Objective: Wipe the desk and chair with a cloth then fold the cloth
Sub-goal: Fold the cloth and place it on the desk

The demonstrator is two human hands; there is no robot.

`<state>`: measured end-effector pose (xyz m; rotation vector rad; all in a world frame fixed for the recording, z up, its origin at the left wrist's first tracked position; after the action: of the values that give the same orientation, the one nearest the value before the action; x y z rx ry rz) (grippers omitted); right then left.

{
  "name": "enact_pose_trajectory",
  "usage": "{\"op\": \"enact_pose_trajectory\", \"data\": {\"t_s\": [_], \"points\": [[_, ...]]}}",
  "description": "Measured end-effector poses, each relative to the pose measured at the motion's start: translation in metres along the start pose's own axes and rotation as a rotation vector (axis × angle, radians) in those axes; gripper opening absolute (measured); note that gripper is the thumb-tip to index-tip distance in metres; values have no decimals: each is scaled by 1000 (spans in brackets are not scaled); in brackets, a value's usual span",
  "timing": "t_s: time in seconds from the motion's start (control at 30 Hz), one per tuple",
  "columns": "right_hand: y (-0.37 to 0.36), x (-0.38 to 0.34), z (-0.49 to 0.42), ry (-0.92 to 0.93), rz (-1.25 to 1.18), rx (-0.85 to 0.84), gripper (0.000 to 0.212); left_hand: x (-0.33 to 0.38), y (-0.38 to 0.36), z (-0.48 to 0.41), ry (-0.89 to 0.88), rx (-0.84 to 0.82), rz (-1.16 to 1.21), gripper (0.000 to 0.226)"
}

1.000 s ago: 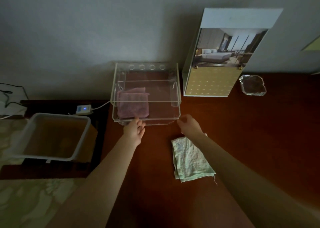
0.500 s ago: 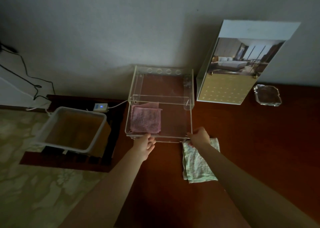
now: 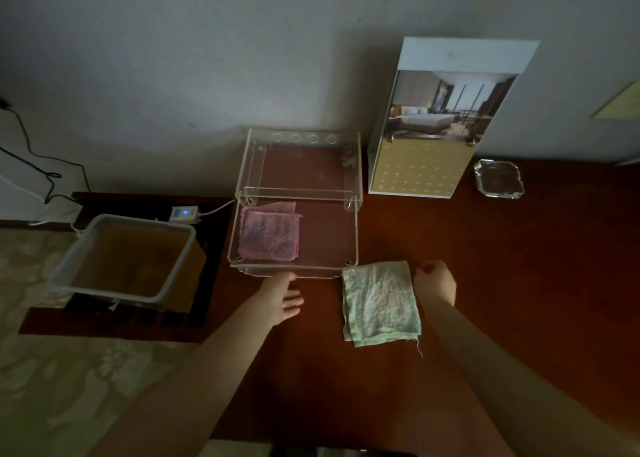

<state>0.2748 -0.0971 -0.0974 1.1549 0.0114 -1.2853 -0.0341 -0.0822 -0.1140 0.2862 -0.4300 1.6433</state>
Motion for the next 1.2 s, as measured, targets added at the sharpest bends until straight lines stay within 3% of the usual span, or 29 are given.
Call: {"op": "enact_pose_trajectory", "data": {"t_s": [0.13,0.3,0.47,0.57,0.67,0.8,0.97,1.07,1.2], "points": [[-7,14,-1,-31,52,-141,36,-21,-52,2,-1,-95,-265,34],[-24,14,9,-77,32,-286,57,-32,-91,-3,-93,-53,-300,21],[-23,17,14,-17,-34,-330,25,-26,-111,10,-143,-152,-390,15],[-4,15,19,30,-258,-321,23,-19,-126,18,-187,-330,-327,14],[13,4,23,100,-300,-316,25,-3,-134,29,-222,-438,-184,18],[12,-43,29,184,-386,-382,24,43,-114,37,-352,-378,-181,19],[-27,-116,32,216,-437,-434,18,93,-66,19,-391,-251,-112,14],[-60,-138,17,180,-387,-457,26,115,-38,-4,-390,-145,-96,18],[-85,-138,-6,89,-216,-401,43,120,-27,-32,-292,-127,-226,23]]}}
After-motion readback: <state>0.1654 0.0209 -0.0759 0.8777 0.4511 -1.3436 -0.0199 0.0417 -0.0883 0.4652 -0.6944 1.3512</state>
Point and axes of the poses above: each hand's wrist, its own z-axis away from the middle knuckle, its own y-axis out of the back of the hand, x = y × z, the point moved 7 cm from there along -z, towards the middle knuckle, and after that the axes turned 7 degrees about -x, right-handed, at the moved point
